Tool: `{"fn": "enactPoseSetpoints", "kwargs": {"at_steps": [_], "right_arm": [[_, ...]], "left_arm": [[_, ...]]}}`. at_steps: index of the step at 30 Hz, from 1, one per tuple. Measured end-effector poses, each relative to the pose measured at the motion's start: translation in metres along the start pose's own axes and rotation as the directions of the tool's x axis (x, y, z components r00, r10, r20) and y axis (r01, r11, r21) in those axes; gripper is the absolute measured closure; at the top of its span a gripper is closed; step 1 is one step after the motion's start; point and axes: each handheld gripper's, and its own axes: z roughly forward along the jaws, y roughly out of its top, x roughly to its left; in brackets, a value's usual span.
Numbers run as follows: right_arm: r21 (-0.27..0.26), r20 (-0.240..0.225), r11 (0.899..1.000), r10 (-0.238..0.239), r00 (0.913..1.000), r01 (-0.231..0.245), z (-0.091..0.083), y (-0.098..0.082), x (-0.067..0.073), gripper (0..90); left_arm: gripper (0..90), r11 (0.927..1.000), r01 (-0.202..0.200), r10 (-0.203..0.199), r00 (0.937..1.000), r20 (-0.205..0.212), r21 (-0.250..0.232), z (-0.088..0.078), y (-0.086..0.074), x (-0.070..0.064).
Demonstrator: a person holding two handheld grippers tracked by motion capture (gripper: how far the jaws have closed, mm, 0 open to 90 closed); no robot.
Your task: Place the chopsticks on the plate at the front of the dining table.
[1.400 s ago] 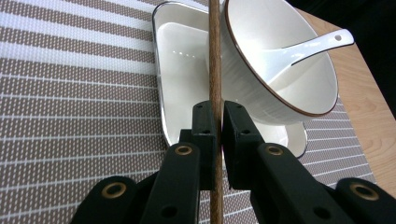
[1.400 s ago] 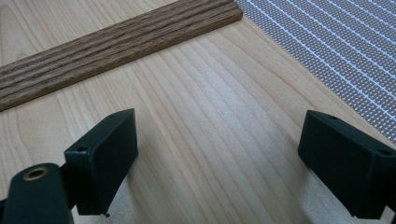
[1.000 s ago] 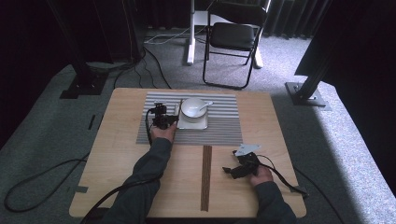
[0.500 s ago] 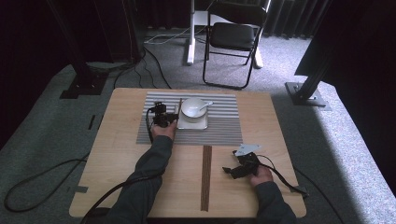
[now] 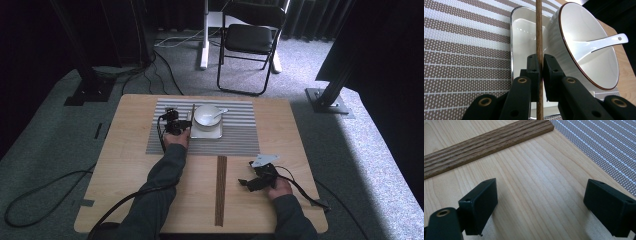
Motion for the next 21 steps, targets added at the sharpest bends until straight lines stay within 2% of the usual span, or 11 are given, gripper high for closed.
{"fn": "enactPoseSetpoints", "kwargs": {"at_steps": [9, 21], "right_arm": [[0.000, 0.000, 1.000, 0.000, 1.0000, 0.000, 0.0000, 0.0000, 0.0000, 11.3], [0.000, 0.000, 1.000, 0.000, 1.0000, 0.000, 0.0000, 0.0000, 0.0000, 11.3]], "left_arm": [[84.3, 0.9994, 0.033, -0.033, 0.9994, 0.004, 0.011, 0.0071, -0.0020, 0.0031], [84.2, 0.9987, 0.048, -0.049, 0.9987, 0.015, 0.017, 0.0106, -0.0039, 0.0035]]}}
